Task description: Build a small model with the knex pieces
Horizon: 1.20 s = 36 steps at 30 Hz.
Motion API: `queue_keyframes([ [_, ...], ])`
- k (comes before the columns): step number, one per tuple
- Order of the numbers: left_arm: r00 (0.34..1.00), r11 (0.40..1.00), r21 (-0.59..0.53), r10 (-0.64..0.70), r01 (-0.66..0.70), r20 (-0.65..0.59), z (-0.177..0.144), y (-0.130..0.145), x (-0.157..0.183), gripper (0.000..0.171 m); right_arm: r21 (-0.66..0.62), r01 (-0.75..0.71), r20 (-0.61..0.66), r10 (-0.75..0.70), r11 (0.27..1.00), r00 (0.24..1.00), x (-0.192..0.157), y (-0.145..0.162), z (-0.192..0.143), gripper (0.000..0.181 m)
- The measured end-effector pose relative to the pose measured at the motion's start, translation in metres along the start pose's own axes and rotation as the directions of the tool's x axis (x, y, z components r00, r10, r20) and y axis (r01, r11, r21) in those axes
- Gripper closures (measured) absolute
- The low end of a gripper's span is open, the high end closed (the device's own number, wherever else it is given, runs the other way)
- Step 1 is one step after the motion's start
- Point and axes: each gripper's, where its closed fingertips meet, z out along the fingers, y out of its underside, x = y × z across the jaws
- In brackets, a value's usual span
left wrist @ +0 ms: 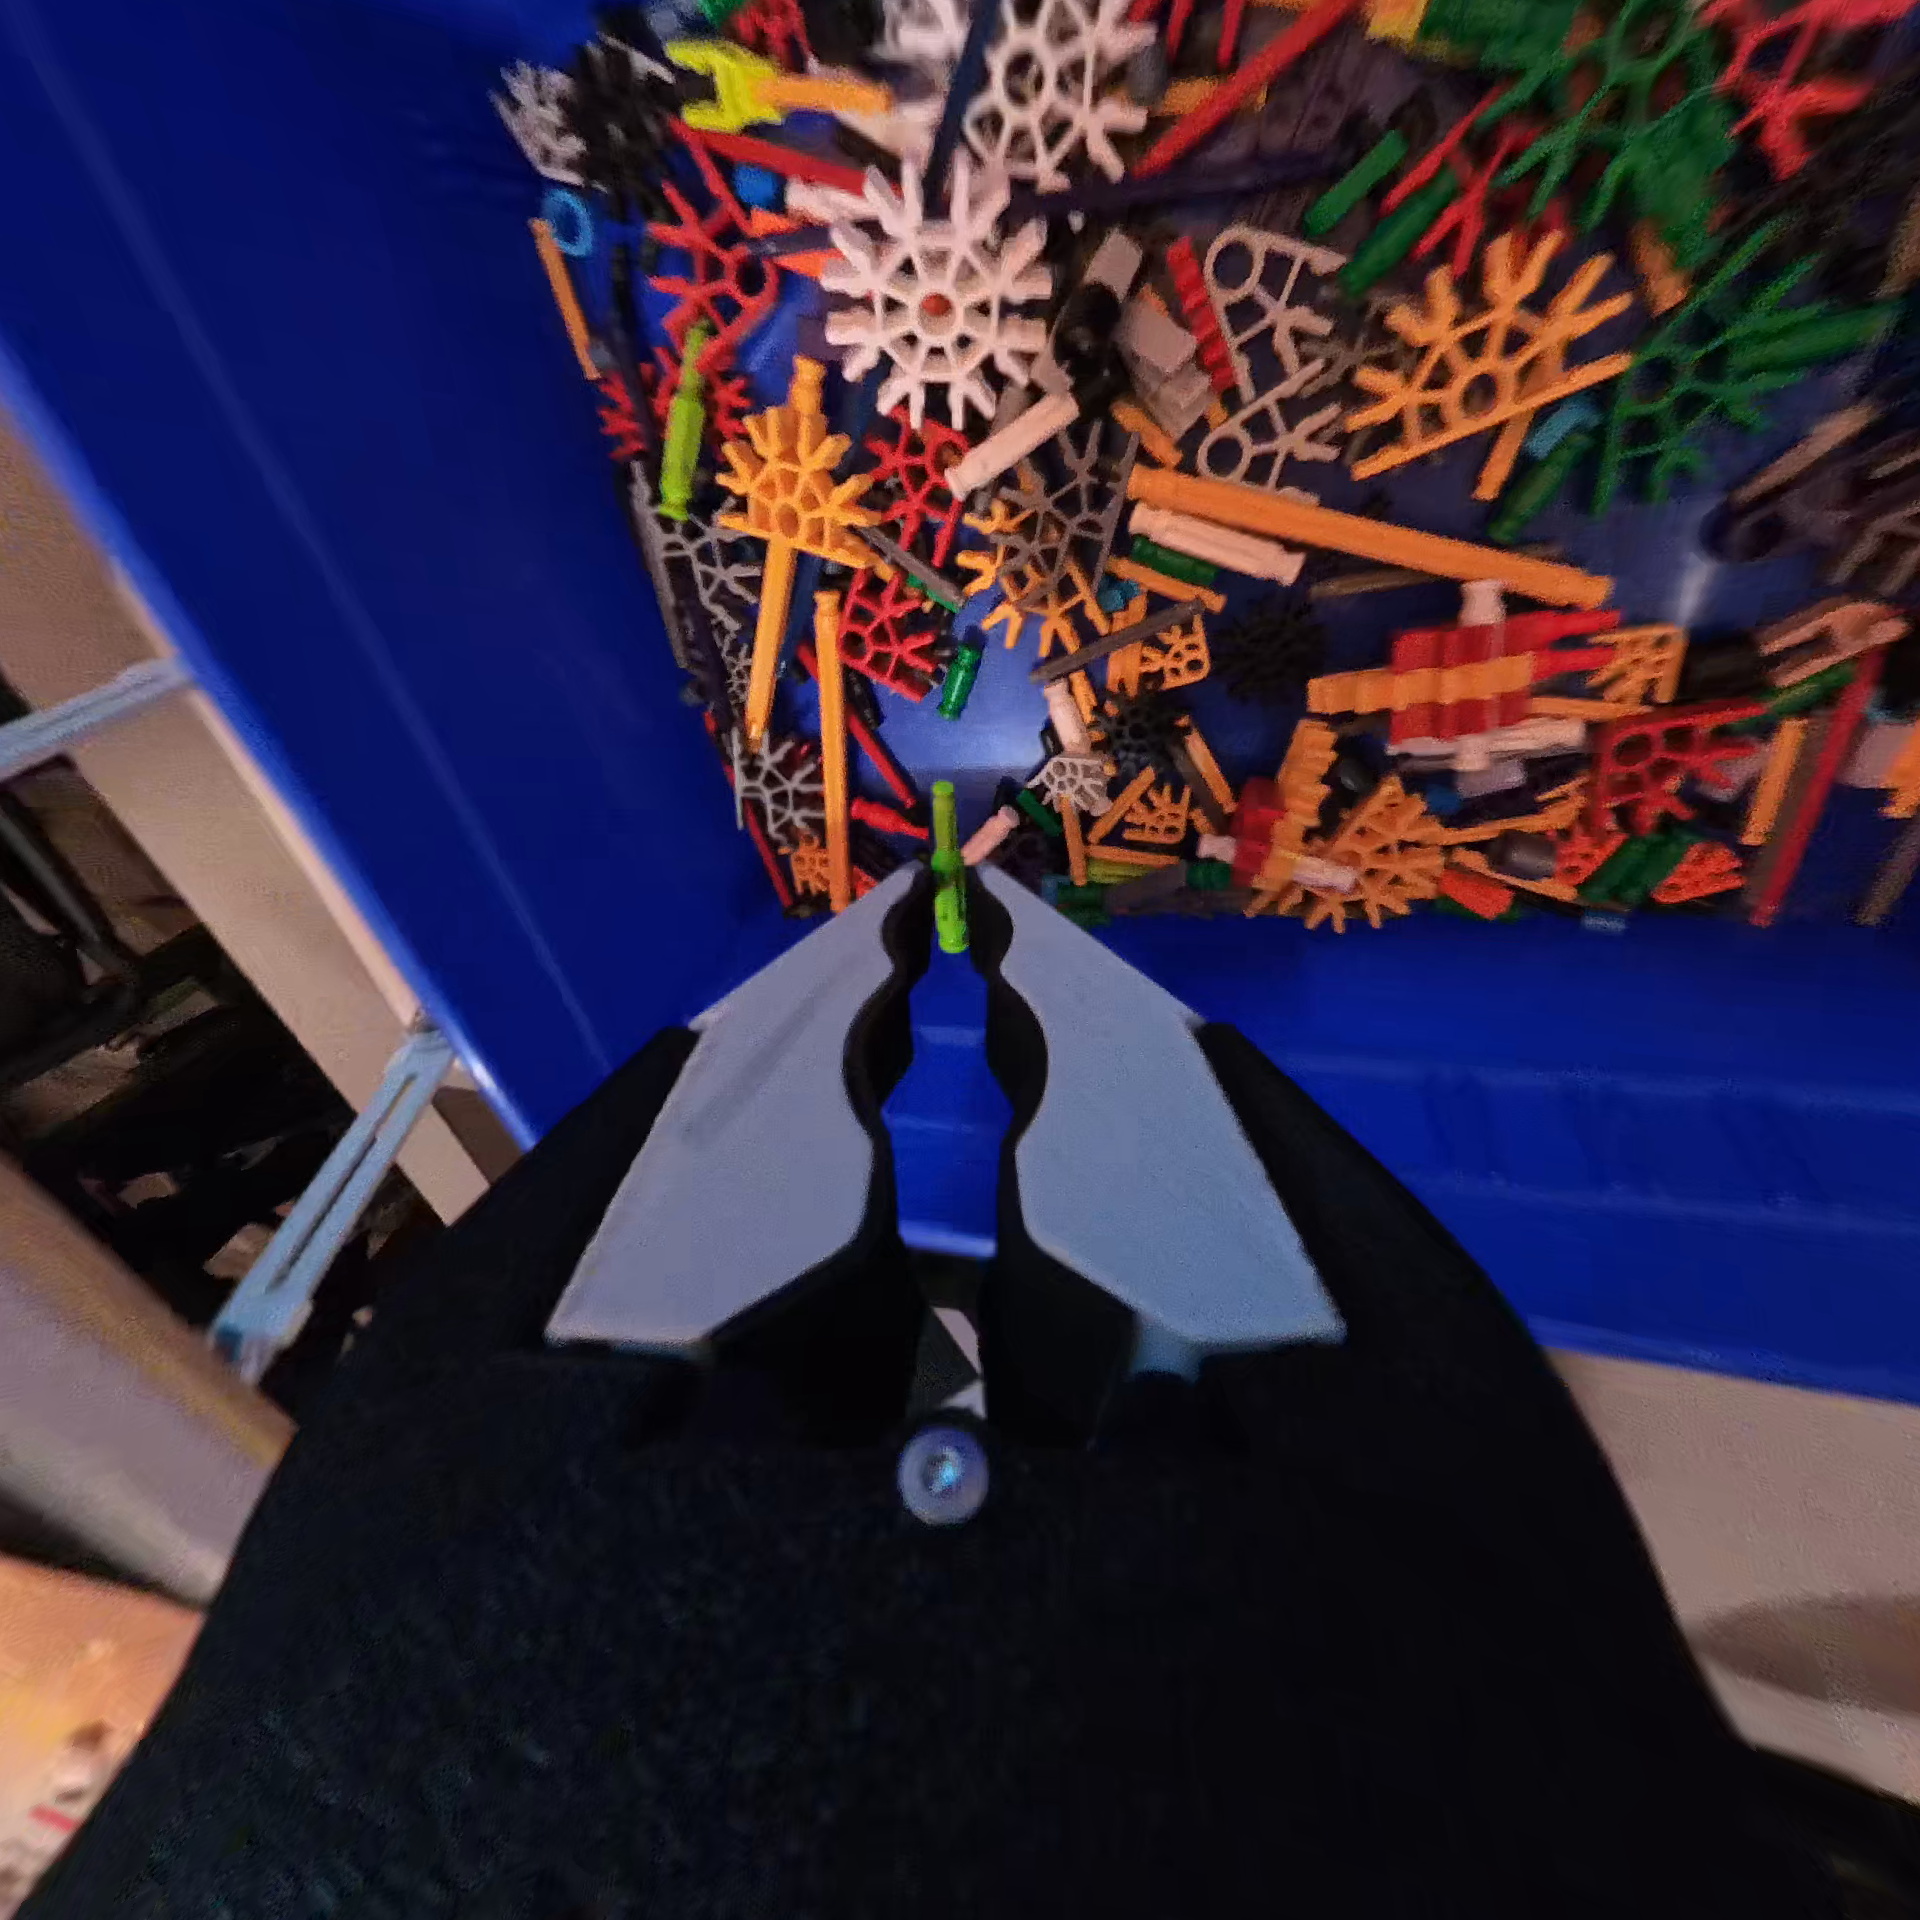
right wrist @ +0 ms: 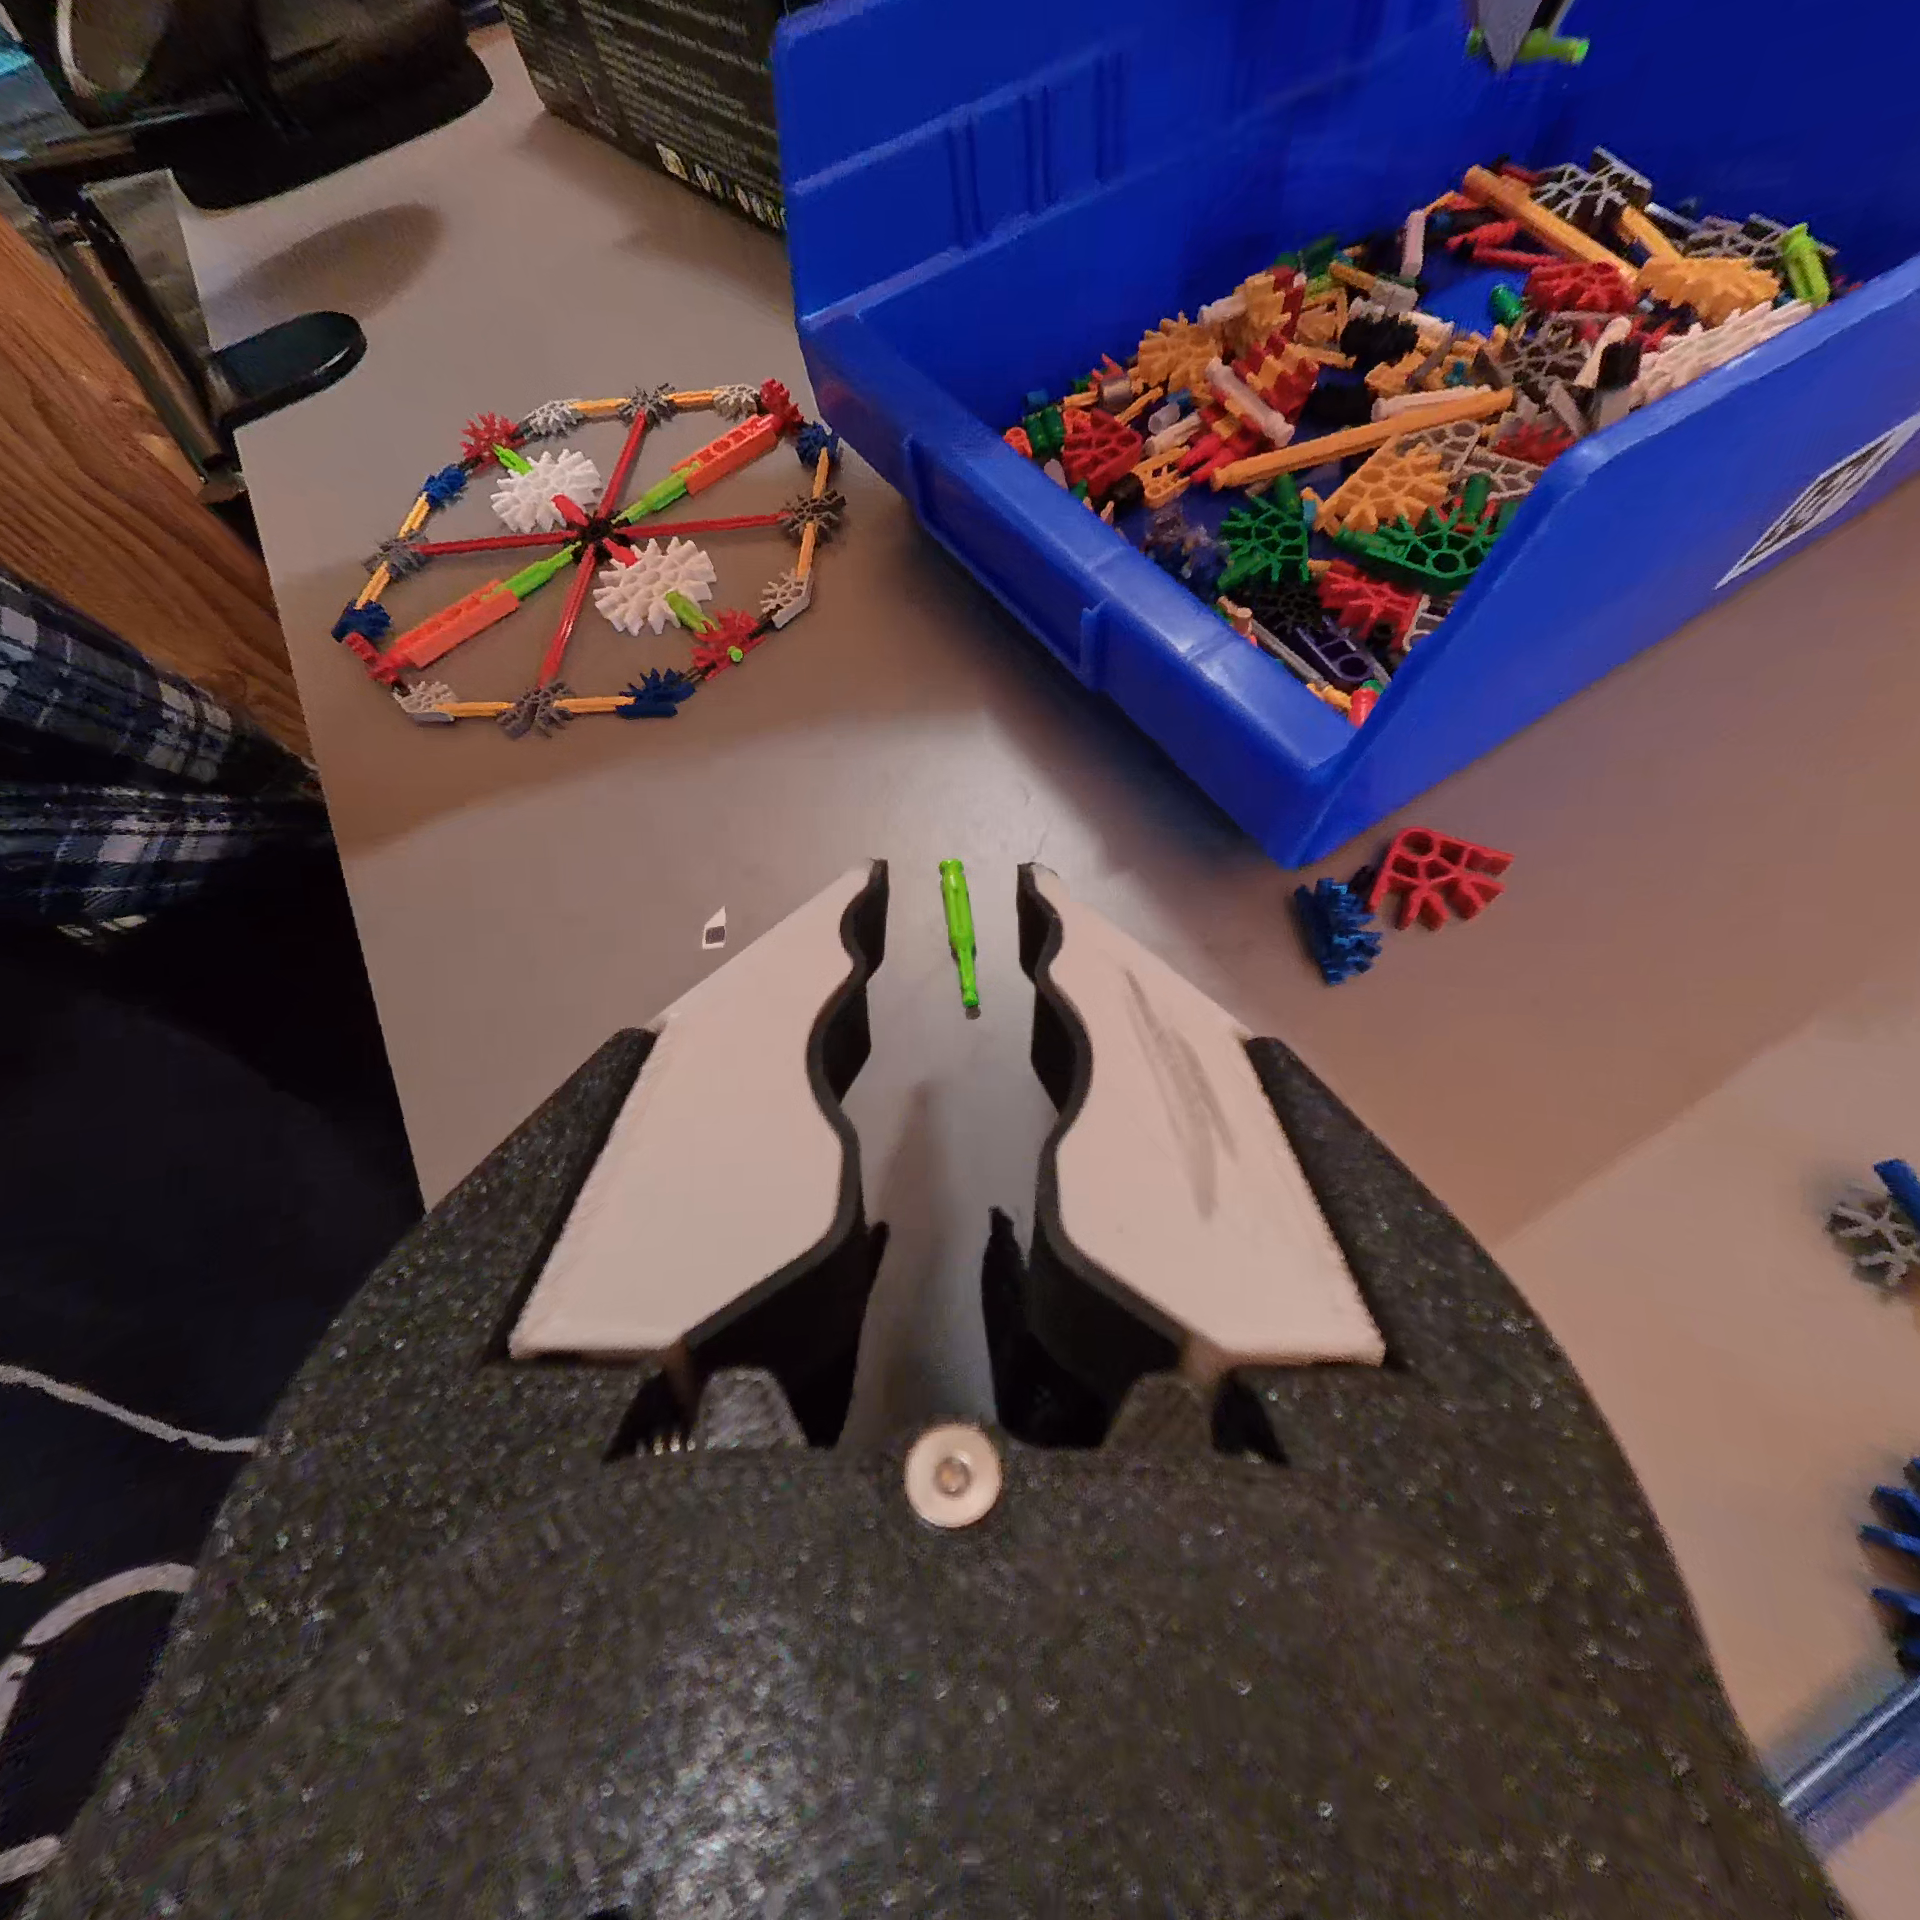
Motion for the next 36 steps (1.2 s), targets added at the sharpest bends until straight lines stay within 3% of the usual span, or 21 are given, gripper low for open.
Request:
queue_keyframes([
  [5,0.990,0.960,0.244,-0.144,0.136,0.013,-0.055,-0.020,0.025,0.167,0.061,0.047,-0.048,-0.044,0.997,0.998,0.000,-0.008,-0.008,0.156],
  [14,0.963,0.810,0.521,-0.239,0.268,-0.125,-0.115,-0.059,0.123,0.167,0.171,0.174,-0.157,-0.147,0.970,0.977,-0.007,-0.044,-0.032,0.155],
  [20,0.912,0.585,0.699,-0.275,0.411,-0.305,-0.136,-0.108,0.179,0.167,0.214,0.182,-0.169,-0.147,0.960,0.974,-0.017,-0.057,-0.043,0.155],
  [22,0.888,0.479,0.748,-0.275,0.459,-0.369,-0.143,-0.124,0.192,0.167,0.229,0.167,-0.165,-0.131,0.959,0.978,-0.021,-0.060,-0.045,0.154],
  [27,0.822,0.254,0.787,-0.279,0.562,-0.497,-0.153,-0.146,0.207,0.167,0.253,0.087,-0.100,-0.064,0.963,0.993,-0.032,-0.063,-0.042,0.153],
  [32,0.777,0.121,0.782,-0.276,0.612,-0.565,-0.160,-0.159,0.217,0.167,0.283,0.072,-0.108,-0.043,0.956,0.993,-0.034,-0.066,-0.044,0.155],
  [34,0.763,0.080,0.782,-0.299,0.618,-0.573,-0.157,-0.161,0.218,0.167,0.307,0.079,-0.112,-0.046,0.948,0.993,-0.036,-0.067,-0.049,0.172],
  [36,0.731,0.021,0.759,-0.287,0.651,-0.619,-0.157,-0.163,0.221,0.167,0.304,0.082,-0.117,-0.048,0.949,0.992,-0.036,-0.065,-0.051,0.175],
])
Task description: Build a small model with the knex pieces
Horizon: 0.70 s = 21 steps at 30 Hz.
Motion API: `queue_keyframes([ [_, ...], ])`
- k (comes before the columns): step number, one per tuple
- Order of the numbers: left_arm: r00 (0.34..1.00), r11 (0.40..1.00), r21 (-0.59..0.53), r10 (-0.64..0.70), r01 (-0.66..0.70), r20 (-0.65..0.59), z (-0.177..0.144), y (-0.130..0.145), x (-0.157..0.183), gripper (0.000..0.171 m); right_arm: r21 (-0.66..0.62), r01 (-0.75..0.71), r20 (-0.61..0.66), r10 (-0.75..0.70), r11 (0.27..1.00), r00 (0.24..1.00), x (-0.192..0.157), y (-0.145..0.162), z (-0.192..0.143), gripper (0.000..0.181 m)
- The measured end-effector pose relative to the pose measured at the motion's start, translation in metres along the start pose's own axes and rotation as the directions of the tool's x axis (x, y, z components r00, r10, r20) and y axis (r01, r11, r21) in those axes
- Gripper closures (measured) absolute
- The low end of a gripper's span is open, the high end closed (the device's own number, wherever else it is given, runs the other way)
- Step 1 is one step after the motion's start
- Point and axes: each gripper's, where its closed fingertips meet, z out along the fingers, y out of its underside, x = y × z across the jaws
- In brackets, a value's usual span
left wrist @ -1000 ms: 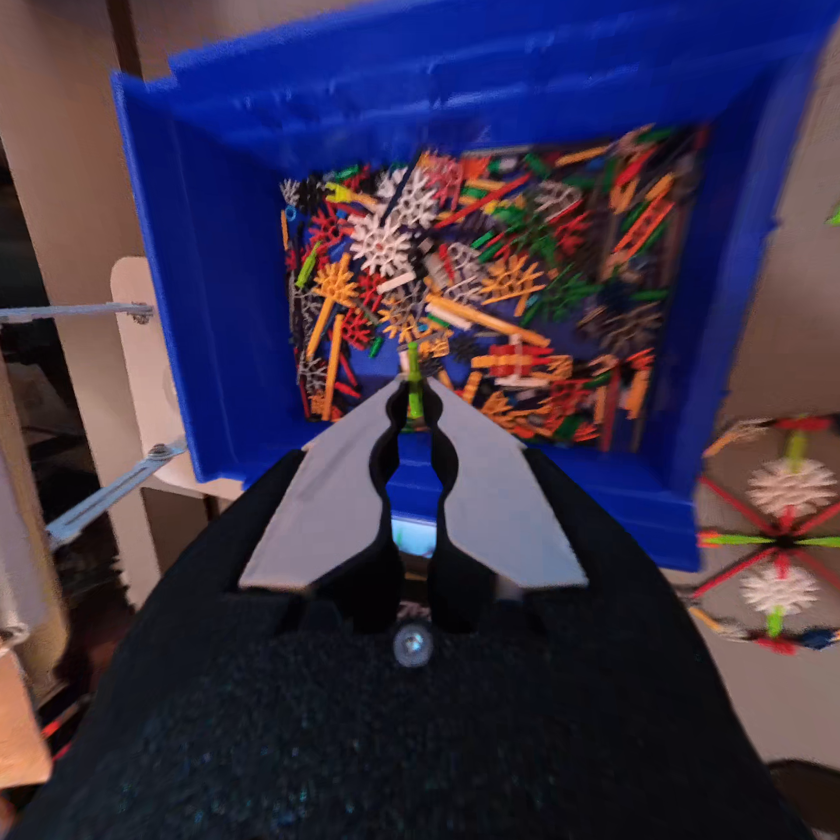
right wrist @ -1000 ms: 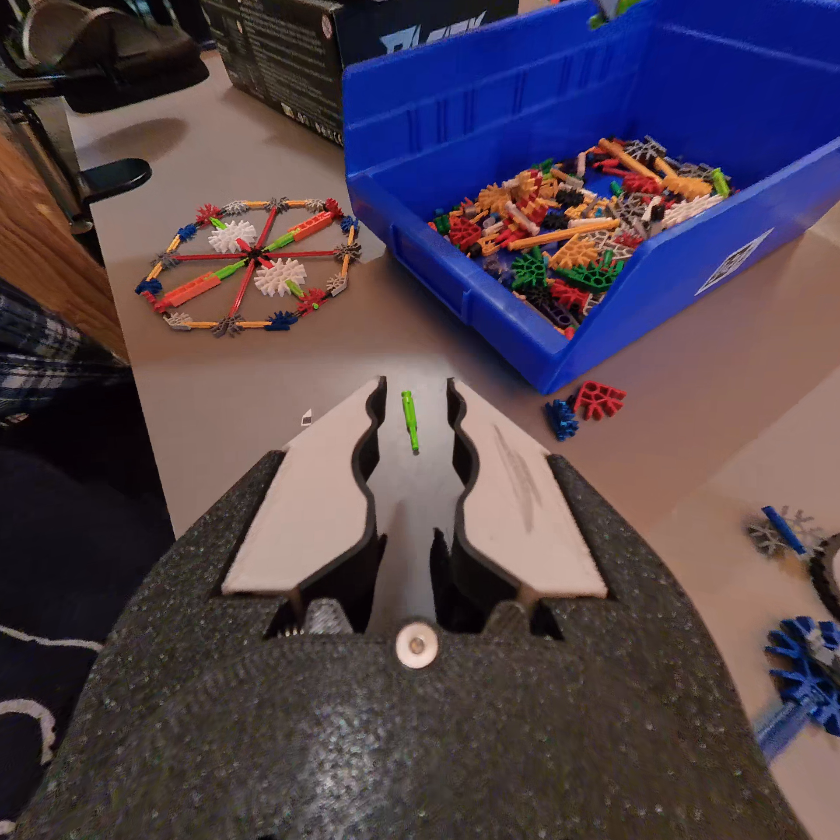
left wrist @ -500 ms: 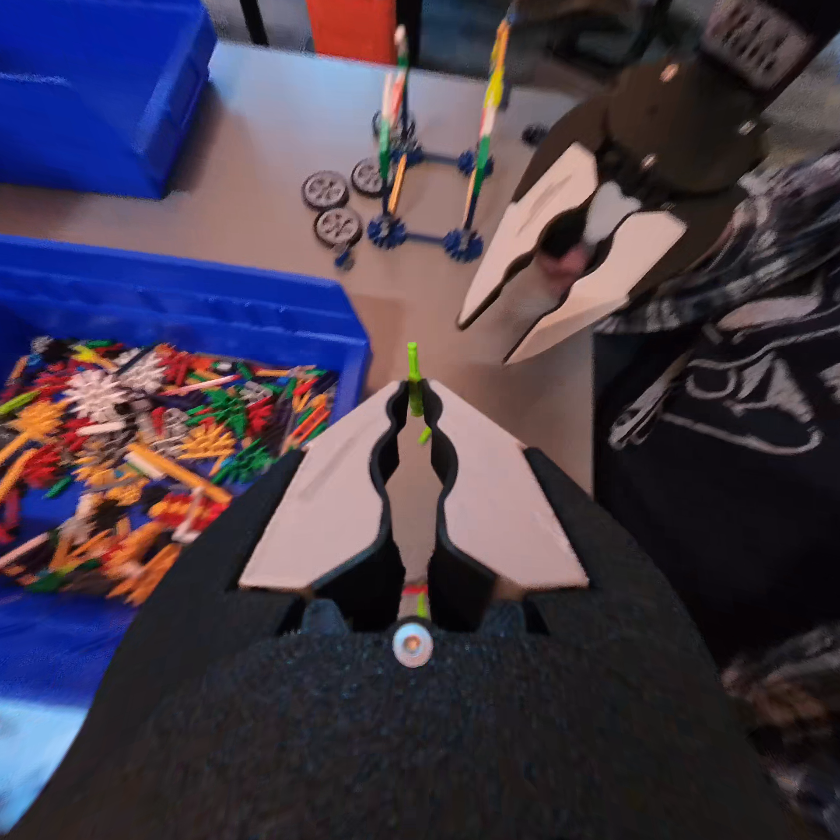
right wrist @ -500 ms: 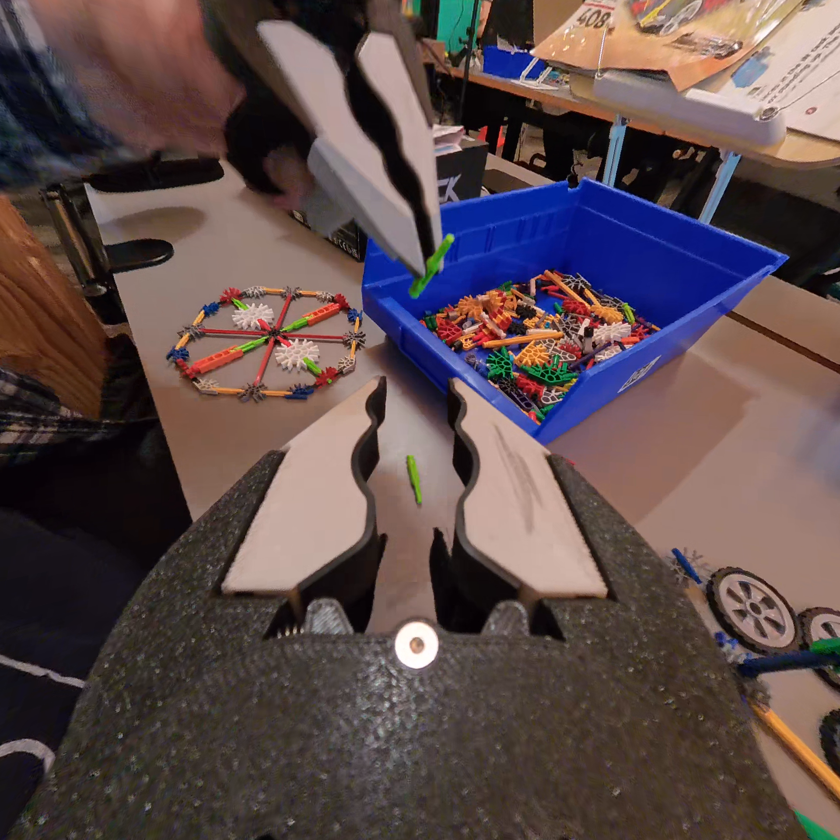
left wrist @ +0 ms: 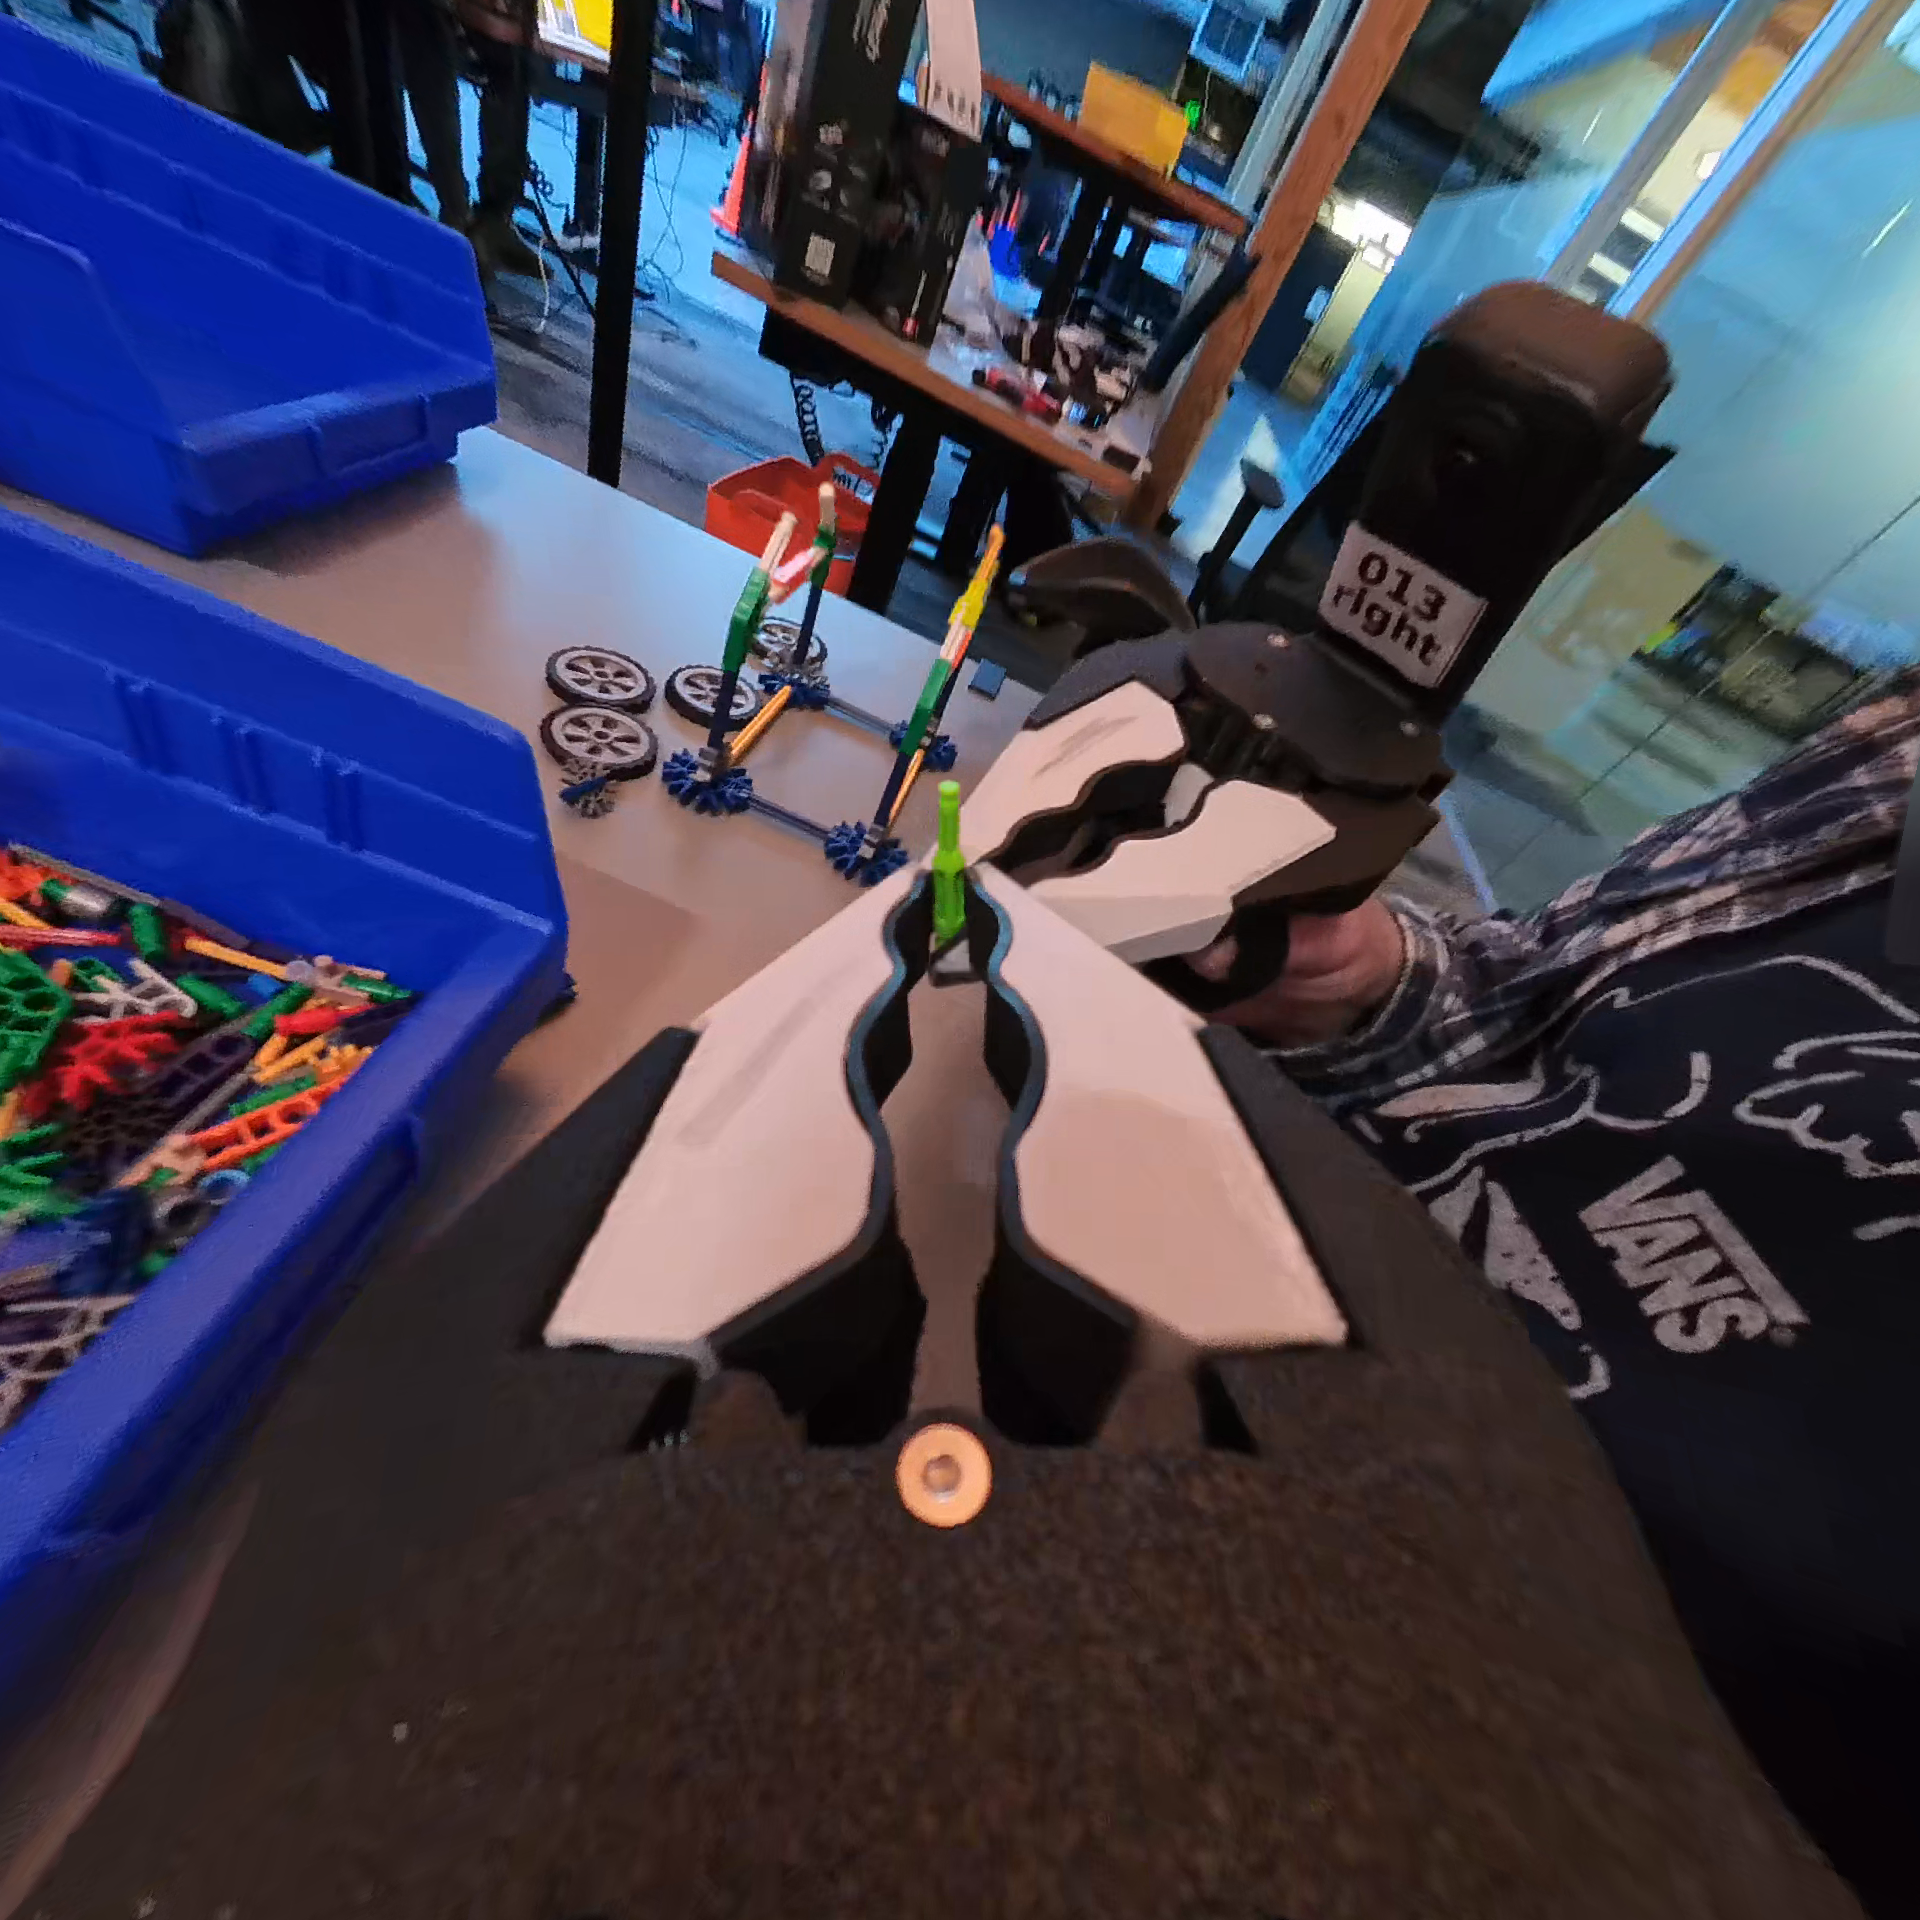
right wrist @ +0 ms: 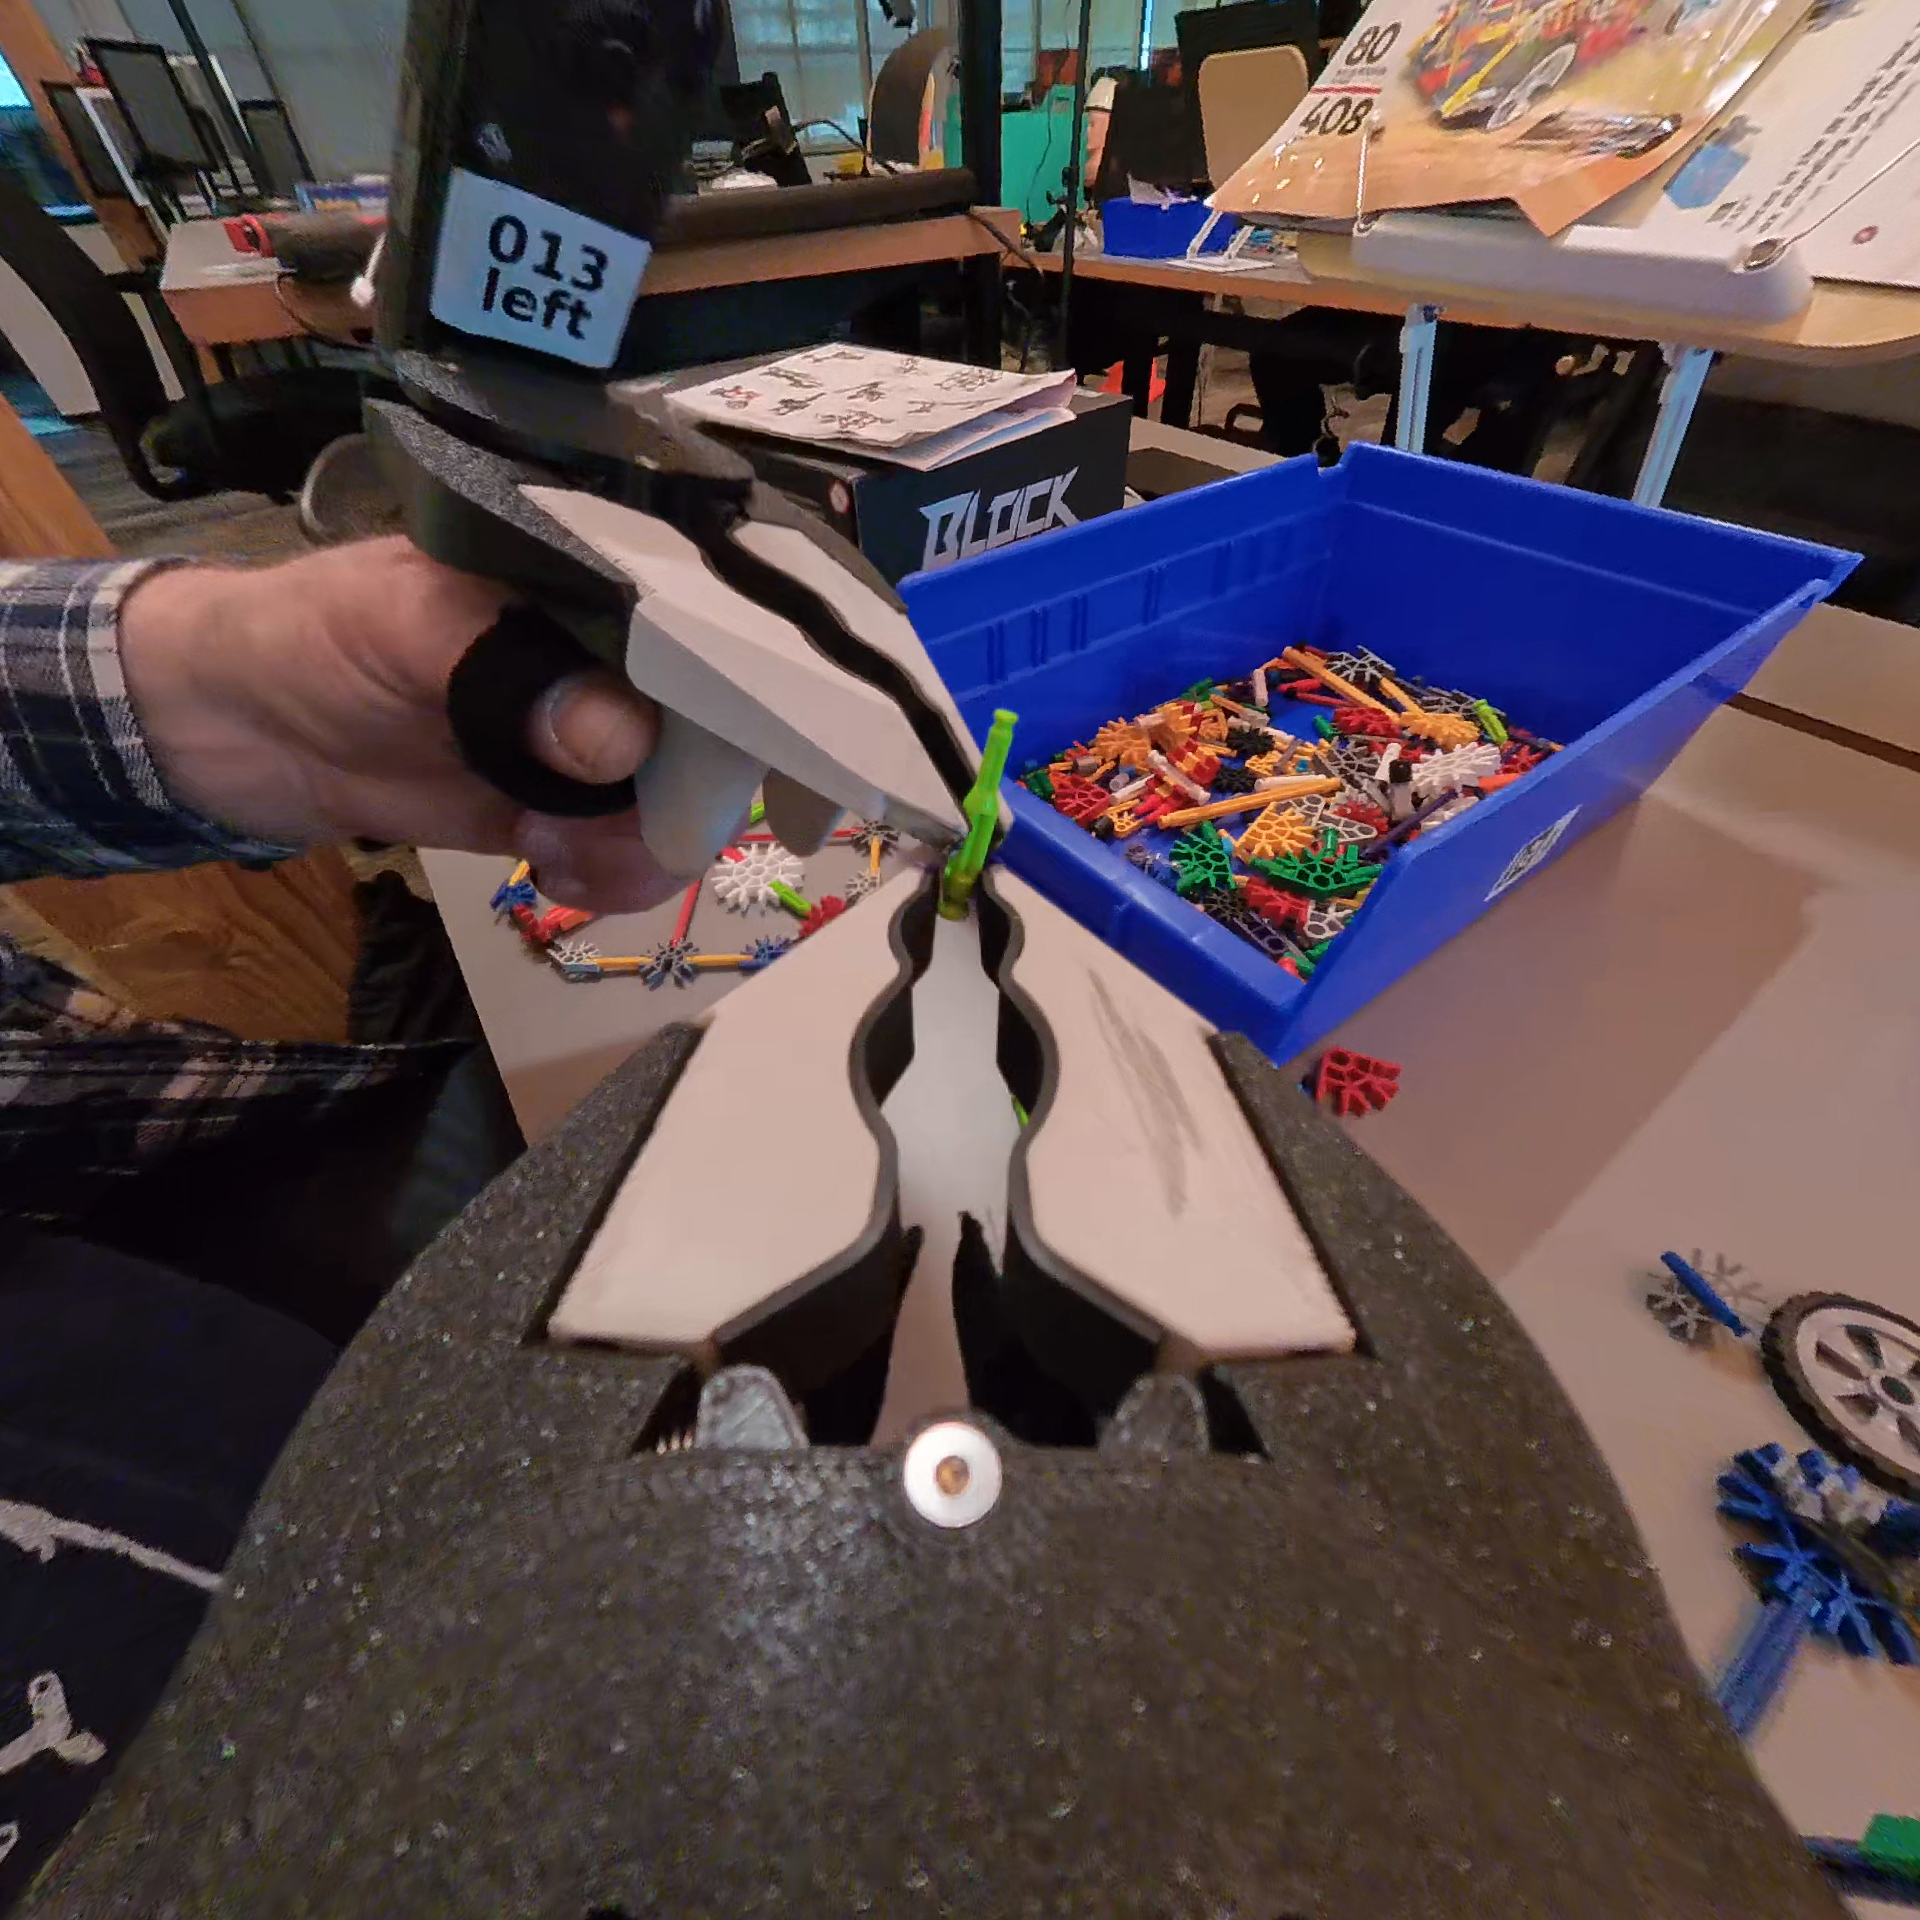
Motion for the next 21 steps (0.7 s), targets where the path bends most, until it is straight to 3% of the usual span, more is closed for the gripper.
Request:
queue_keyframes([
  [5,0.999,0.999,-0.003,-0.041,0.041,0.010,0.003,0.014,-0.004,0.162,-0.063,0.006,0.007,-0.006,0.998,1.000,0.001,0.015,-0.002,0.176],
  [12,0.968,0.982,-0.117,0.169,-0.149,0.187,-0.030,-0.012,-0.035,0.152,-0.323,0.060,-0.024,-0.072,0.945,0.997,0.025,0.063,-0.016,0.177],
  [17,0.871,0.900,-0.374,0.358,-0.225,0.337,-0.070,-0.027,-0.099,0.153,-0.525,0.093,0.005,-0.106,0.846,0.994,0.032,0.107,-0.026,0.177],
  [21,0.829,0.825,-0.531,0.428,-0.195,0.360,-0.087,-0.033,-0.148,0.154,-0.611,0.120,0.011,-0.143,0.782,0.990,0.036,0.129,-0.022,0.176],
])
